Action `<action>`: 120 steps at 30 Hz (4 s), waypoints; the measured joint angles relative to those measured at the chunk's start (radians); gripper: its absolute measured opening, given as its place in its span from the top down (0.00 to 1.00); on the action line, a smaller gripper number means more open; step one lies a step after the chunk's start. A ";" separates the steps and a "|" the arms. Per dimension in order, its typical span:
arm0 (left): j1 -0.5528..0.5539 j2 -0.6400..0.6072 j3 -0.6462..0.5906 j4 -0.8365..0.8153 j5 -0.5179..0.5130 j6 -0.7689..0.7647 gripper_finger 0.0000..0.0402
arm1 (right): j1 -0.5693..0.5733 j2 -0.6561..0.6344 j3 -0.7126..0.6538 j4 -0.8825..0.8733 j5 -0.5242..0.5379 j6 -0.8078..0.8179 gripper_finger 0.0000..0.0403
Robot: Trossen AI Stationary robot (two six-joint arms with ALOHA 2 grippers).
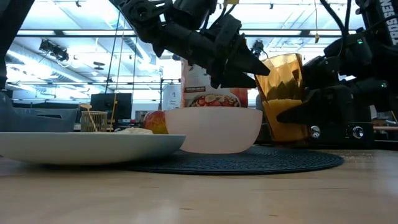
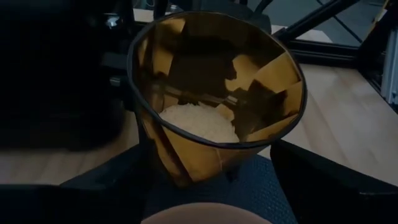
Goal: Arrange a breakfast setting
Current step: Put the brown cup with rice on the dark blue tablemat to the to right of the orange bowl
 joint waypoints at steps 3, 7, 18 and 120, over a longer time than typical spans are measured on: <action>-0.001 0.000 0.000 0.006 -0.001 -0.006 0.21 | 0.001 0.000 0.006 -0.011 0.000 0.011 0.09; -0.002 0.000 -0.001 0.003 -0.015 -0.007 0.21 | 0.000 0.000 0.010 -0.010 0.006 0.013 0.07; -0.001 0.000 0.000 0.004 -0.044 -0.027 0.21 | 0.000 -0.001 0.008 0.000 0.018 0.082 0.03; -0.041 -0.051 0.135 -0.386 -0.083 -0.041 0.22 | -0.013 -0.249 0.078 -0.362 -0.044 0.151 0.02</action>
